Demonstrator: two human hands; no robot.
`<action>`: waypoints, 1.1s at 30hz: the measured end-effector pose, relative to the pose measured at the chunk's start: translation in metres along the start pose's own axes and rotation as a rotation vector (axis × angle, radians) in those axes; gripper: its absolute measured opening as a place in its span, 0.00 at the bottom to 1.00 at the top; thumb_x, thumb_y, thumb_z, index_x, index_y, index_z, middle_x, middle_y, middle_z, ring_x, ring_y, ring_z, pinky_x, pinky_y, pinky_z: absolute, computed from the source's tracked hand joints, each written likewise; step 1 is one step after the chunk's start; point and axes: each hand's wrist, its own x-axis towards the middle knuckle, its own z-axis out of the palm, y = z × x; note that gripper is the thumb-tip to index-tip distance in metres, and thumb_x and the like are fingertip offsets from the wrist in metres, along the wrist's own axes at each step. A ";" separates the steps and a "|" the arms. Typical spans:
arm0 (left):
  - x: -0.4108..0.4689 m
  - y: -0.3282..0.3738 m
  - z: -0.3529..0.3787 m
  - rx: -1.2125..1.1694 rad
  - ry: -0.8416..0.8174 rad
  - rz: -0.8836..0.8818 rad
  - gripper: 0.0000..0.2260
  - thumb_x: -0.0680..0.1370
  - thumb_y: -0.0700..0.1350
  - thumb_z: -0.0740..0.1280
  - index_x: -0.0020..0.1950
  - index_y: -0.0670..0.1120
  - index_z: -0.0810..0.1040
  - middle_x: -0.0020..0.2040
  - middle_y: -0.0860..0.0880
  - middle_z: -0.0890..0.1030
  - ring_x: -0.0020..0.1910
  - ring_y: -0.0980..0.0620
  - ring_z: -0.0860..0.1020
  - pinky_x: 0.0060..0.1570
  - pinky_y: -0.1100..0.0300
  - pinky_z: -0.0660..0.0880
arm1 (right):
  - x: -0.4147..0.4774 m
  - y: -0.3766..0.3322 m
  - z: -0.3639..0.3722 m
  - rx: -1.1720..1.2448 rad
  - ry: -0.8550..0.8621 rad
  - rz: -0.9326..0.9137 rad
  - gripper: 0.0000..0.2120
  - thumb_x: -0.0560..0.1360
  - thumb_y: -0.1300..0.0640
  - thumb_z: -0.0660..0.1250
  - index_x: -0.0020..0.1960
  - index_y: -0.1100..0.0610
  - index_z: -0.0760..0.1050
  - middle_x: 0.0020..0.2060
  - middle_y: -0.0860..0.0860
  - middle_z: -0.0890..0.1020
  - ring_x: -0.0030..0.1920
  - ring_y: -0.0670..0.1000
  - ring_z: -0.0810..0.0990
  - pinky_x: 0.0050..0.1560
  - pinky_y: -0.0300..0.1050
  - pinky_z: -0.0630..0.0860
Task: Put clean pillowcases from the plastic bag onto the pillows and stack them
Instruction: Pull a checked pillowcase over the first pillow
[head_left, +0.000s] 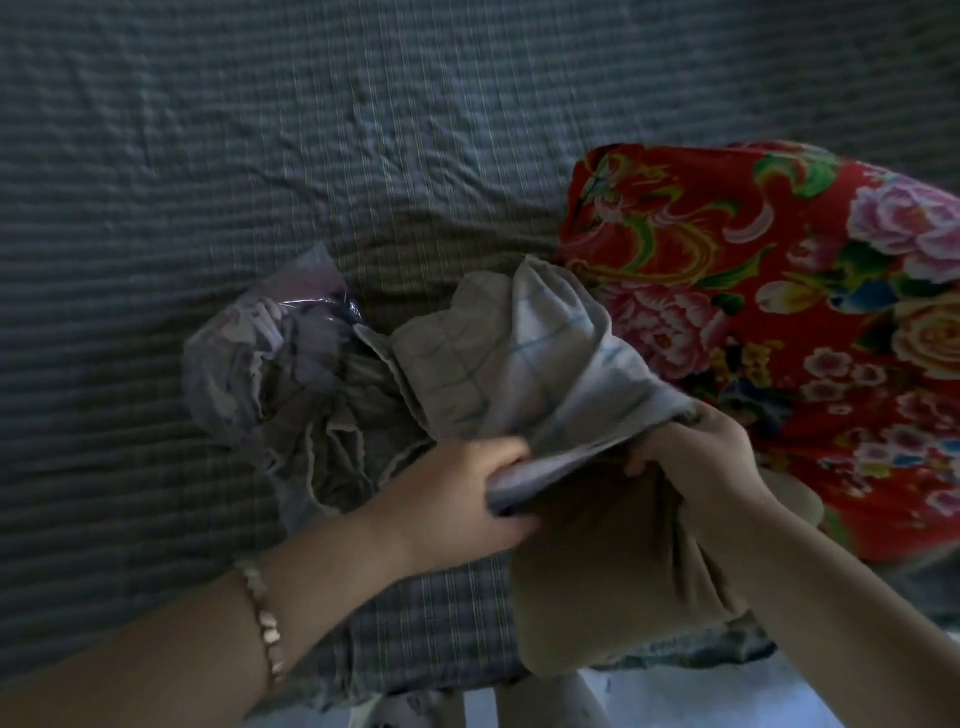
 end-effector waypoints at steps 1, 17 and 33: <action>-0.007 -0.015 0.004 0.122 -0.010 -0.052 0.06 0.72 0.44 0.71 0.43 0.46 0.74 0.37 0.52 0.76 0.36 0.55 0.75 0.33 0.60 0.67 | 0.002 0.000 -0.008 -0.007 0.050 0.032 0.16 0.58 0.77 0.64 0.43 0.65 0.76 0.37 0.59 0.79 0.41 0.59 0.78 0.39 0.53 0.77; -0.001 -0.019 0.038 0.114 0.184 0.354 0.15 0.67 0.32 0.67 0.43 0.50 0.69 0.42 0.54 0.65 0.35 0.53 0.69 0.35 0.71 0.59 | 0.003 -0.009 0.011 -0.048 -0.225 -0.303 0.19 0.69 0.77 0.63 0.30 0.56 0.69 0.26 0.52 0.74 0.28 0.49 0.71 0.29 0.41 0.71; 0.006 -0.072 0.008 -0.249 0.627 -0.369 0.11 0.75 0.36 0.65 0.55 0.46 0.71 0.48 0.47 0.78 0.42 0.50 0.76 0.39 0.58 0.73 | -0.015 -0.088 0.018 0.411 -0.124 -0.294 0.20 0.52 0.76 0.51 0.33 0.54 0.66 0.31 0.52 0.70 0.37 0.52 0.73 0.26 0.39 0.70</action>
